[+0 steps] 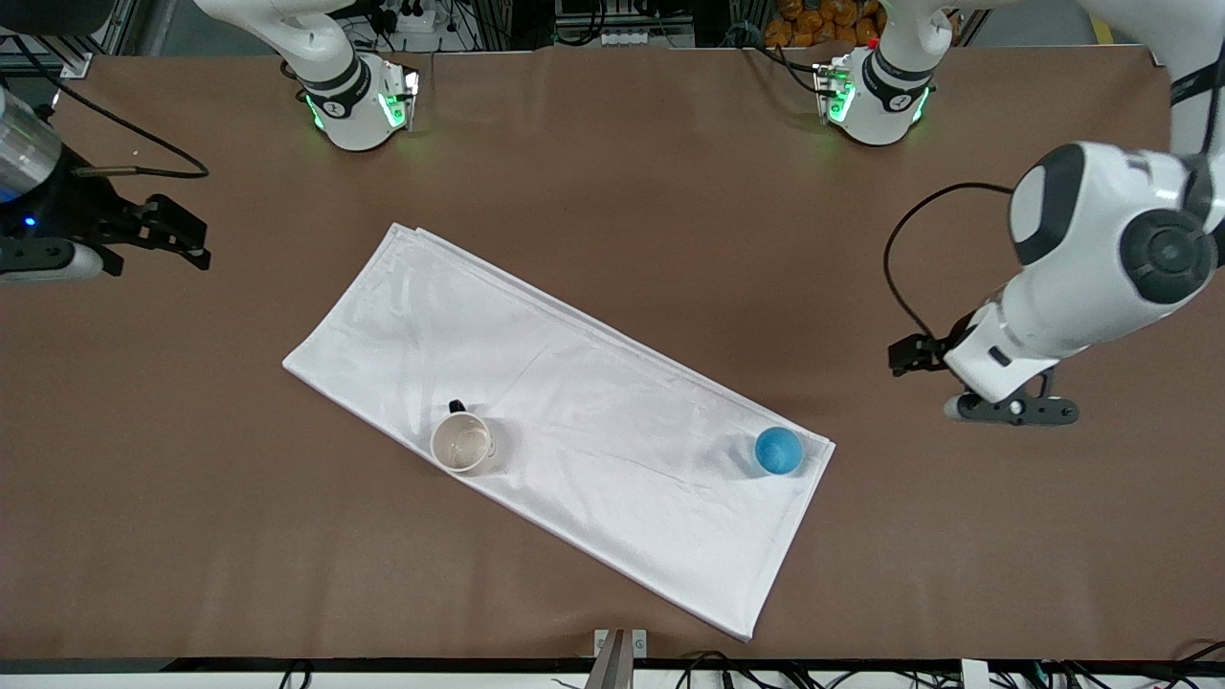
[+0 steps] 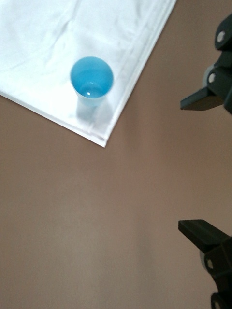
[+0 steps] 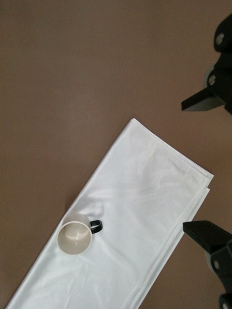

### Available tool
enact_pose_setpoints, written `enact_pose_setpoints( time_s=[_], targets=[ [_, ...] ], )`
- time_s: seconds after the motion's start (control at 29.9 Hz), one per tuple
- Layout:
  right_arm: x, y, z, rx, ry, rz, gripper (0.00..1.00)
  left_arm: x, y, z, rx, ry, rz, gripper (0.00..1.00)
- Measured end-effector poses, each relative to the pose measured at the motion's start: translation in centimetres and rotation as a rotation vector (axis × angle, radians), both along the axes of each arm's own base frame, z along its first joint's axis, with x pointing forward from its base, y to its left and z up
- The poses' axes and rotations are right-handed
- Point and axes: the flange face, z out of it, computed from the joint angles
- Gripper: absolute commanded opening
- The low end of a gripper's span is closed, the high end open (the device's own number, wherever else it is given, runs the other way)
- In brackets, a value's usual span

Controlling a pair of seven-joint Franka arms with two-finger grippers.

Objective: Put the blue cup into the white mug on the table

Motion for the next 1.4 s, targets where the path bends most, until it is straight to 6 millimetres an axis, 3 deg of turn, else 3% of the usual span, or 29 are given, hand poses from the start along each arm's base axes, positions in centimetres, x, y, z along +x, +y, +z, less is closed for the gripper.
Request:
enact_pose_setpoints(
  time_s=[0.27, 0.77, 1.07, 1.4],
  targets=[
    [0.5, 3.7, -4.1, -0.012, 0.074, 0.063, 1.00, 2.1, -2.5, -5.0, -0.021, -0.011, 0.084, 1.00],
    [2.2, 12.6, -16.1, -0.045, 0.197, 0.202, 1.00, 5.0, -7.4, -12.5, -0.089, -0.090, 0.254, 1.00],
    [3.1, 17.1, -22.9, -0.052, 0.197, 0.261, 1.00, 5.0, -8.2, -13.9, -0.094, -0.092, 0.256, 1.00],
    [4.8, 18.7, -28.0, -0.040, 0.142, 0.274, 1.00, 4.9, -8.8, -16.0, -0.097, -0.088, 0.259, 1.00]
  ],
)
